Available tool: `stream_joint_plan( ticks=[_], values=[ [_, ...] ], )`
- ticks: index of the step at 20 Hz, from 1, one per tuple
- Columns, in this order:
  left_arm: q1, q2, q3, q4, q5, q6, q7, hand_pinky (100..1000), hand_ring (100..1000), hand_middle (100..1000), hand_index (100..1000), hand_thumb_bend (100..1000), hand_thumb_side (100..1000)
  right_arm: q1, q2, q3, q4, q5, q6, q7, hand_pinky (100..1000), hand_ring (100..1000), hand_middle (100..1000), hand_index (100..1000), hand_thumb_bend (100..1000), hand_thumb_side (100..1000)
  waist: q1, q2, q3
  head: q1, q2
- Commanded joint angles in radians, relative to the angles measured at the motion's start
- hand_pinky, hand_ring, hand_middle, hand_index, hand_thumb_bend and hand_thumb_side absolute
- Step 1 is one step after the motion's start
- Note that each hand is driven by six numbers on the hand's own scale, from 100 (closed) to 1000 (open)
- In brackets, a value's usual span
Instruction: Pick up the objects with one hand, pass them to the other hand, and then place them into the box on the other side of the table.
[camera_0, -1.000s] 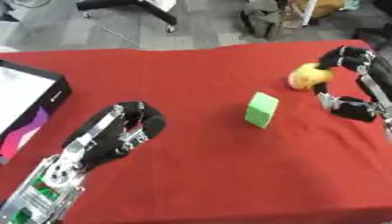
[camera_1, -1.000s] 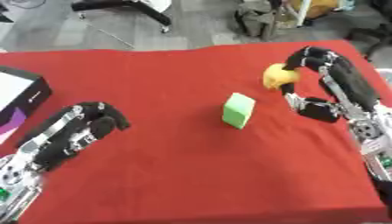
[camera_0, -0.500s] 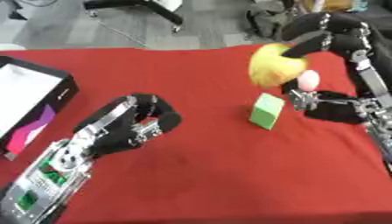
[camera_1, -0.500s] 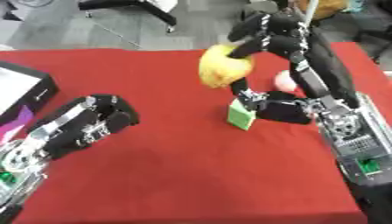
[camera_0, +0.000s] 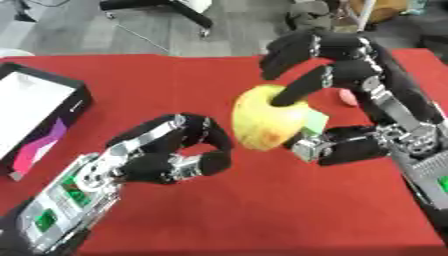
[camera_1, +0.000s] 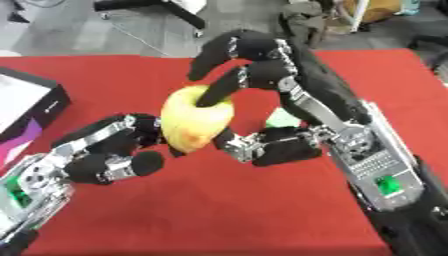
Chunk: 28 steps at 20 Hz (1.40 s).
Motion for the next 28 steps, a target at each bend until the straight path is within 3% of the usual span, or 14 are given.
stream_joint_plan(
  ticks=[1,6,13,22,28],
  values=[
    [-0.018,0.004,-0.003,-0.018,0.092,-0.035,-0.016,901,682,521,636,653,605,-0.020,0.001,-0.002,-0.021,-0.032,-0.009,0.018,772,710,659,365,100,100,0.000,-0.011,0.002,-0.006,-0.002],
    [-0.005,0.002,-0.005,-0.018,0.204,-0.062,-0.003,904,689,530,640,662,566,-0.022,0.003,0.001,-0.021,-0.052,-0.016,0.033,775,707,657,365,100,100,-0.001,-0.009,0.002,-0.013,-0.002],
    [-0.014,-0.003,-0.006,-0.018,0.276,-0.070,0.028,902,689,534,643,670,566,-0.024,0.010,0.026,-0.021,-0.073,-0.026,0.071,782,705,654,366,100,100,0.000,-0.008,0.002,-0.021,-0.002],
    [-0.042,-0.003,-0.035,-0.018,0.247,-0.023,0.006,903,692,534,646,663,585,-0.040,0.032,0.049,-0.021,-0.097,-0.038,0.117,781,705,654,363,100,100,0.001,-0.007,0.001,-0.024,-0.002],
    [-0.060,-0.014,-0.054,-0.018,0.201,-0.001,-0.023,904,697,537,651,661,584,-0.052,0.044,0.052,-0.021,-0.102,-0.037,0.134,781,707,656,276,100,100,0.001,-0.007,0.004,-0.029,-0.002]
  ],
)
